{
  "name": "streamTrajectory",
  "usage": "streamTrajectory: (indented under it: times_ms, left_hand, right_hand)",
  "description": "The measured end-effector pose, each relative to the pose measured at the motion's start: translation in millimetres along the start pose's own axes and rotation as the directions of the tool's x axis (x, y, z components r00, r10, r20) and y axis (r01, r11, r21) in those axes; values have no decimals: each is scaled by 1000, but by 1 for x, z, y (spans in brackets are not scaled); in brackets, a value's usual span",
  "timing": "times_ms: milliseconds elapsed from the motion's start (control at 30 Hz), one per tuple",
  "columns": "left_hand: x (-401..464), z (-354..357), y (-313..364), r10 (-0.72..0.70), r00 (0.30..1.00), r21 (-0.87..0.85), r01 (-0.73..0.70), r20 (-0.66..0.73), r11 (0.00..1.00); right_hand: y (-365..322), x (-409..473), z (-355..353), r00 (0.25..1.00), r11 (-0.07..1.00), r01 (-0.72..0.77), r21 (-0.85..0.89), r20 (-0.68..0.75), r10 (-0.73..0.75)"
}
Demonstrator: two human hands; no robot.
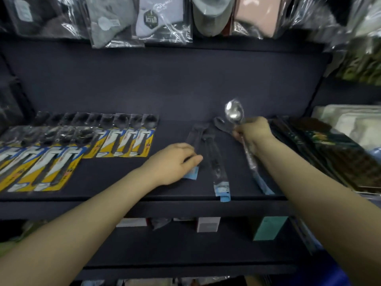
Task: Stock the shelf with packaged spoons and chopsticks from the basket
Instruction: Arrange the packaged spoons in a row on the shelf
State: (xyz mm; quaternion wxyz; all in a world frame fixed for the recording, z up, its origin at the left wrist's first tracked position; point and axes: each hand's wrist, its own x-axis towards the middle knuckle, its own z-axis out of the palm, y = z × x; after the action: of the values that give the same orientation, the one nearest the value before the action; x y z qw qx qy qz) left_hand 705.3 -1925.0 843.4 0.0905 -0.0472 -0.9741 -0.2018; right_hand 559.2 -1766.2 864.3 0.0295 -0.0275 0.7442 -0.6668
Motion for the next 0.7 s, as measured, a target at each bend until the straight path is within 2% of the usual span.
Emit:
streamTrajectory:
  times_ms: [100, 200, 233, 300, 367, 433, 467, 500, 567, 633, 700]
  left_hand:
    - [6, 1, 26, -51, 978, -208, 8, -201, 978]
    - [8, 5, 50, -213, 941, -516, 51, -261, 855]
    - [6, 7, 54, -254, 931, -560, 67, -264, 826]
    - [-2, 11, 57, -292, 918, -589, 82, -270, 804]
    - [-13, 12, 55, -318, 900, -599, 84, -297, 796]
    - [-26, 10, 49, -378, 875, -633, 112, -303, 766]
    - [-33, 8, 44, -417, 857, -652, 134, -301, 746]
    - [-39, 5, 38, -455, 837, -661, 158, -304, 734]
    - [-52, 0, 27, -521, 793, -651, 217, -317, 727]
    - [-64, -4, 16, -546, 756, -580, 277, -361, 766]
    - [-74, -9, 5, -535, 733, -448, 345, -419, 825]
  right_hand:
    - [-22, -19, 0, 974, 906, -108, 410, 228, 13]
    - [-32, -47, 8, 862, 813, -301, 499, 507, 9]
    - [-32, -52, 10, 822, 793, -335, 508, 569, -17]
    - [-31, -59, 14, 767, 827, -300, 476, 635, -87]
    - [-28, -57, 18, 768, 938, -125, 322, 630, -114]
    - [-16, -42, 23, 845, 990, 142, 15, 519, -129]
    - [-8, -29, 25, 880, 947, 265, -179, 446, -162]
    - [1, -17, 26, 897, 858, 356, -371, 394, -201]
    - [12, -3, 26, 915, 712, 377, -593, 360, -184]
    - [17, 1, 28, 924, 693, 321, -646, 374, -80]
    - [16, 0, 32, 918, 702, 328, -632, 388, -80]
